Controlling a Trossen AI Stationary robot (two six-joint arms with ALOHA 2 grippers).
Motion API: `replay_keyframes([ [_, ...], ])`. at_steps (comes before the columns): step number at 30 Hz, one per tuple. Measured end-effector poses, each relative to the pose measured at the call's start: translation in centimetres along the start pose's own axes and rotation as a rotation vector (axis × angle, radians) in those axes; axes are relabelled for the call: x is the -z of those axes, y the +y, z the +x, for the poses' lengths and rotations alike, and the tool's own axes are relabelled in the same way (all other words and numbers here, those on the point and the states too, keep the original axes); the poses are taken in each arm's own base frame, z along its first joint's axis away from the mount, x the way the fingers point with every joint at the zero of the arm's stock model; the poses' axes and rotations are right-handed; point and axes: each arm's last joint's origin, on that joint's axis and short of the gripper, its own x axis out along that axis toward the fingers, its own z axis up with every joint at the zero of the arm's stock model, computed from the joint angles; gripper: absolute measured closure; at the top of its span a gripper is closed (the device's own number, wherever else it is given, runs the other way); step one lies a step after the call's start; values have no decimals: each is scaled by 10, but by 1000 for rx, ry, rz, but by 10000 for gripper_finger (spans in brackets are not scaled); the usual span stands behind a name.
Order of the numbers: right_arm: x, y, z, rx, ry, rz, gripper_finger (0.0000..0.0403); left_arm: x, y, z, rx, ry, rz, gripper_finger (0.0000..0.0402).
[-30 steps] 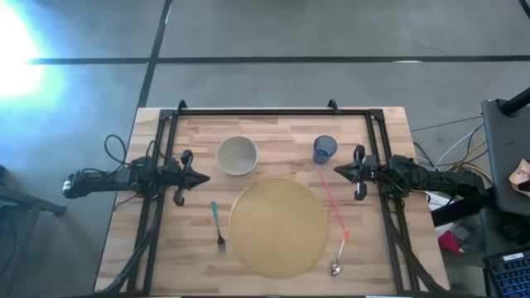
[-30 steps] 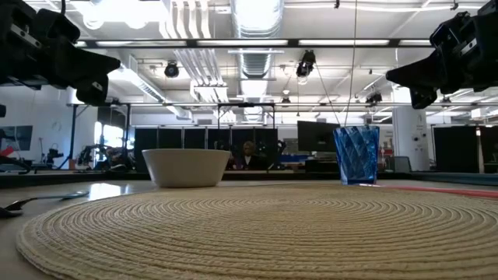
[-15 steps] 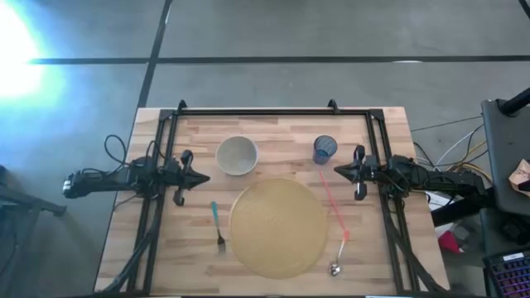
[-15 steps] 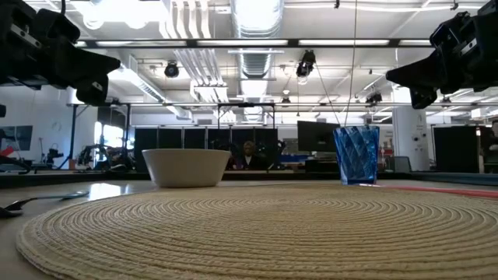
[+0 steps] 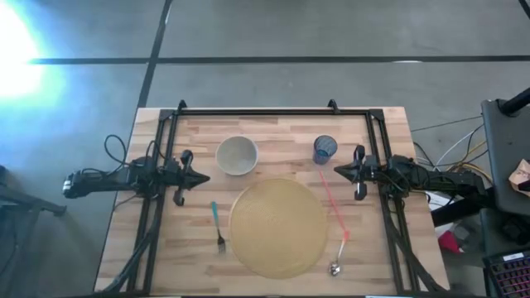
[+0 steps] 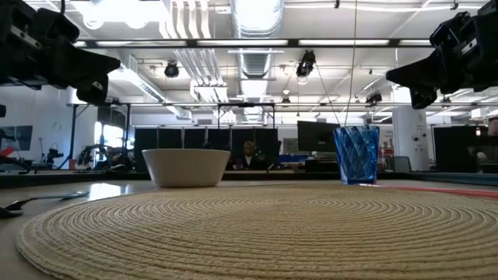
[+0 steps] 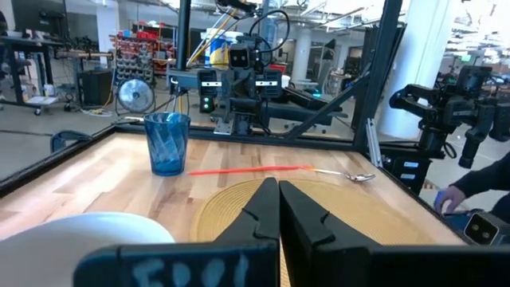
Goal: Pick & Place Utensil
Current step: Put the white bowl in the center of the brown mat
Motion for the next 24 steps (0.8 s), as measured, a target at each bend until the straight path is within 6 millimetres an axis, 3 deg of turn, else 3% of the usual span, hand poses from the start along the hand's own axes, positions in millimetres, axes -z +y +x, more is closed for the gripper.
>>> replay_keyframes([
  [24,0,0,0,0,0,0,394,0,0,0,-12,-5,-14,401],
])
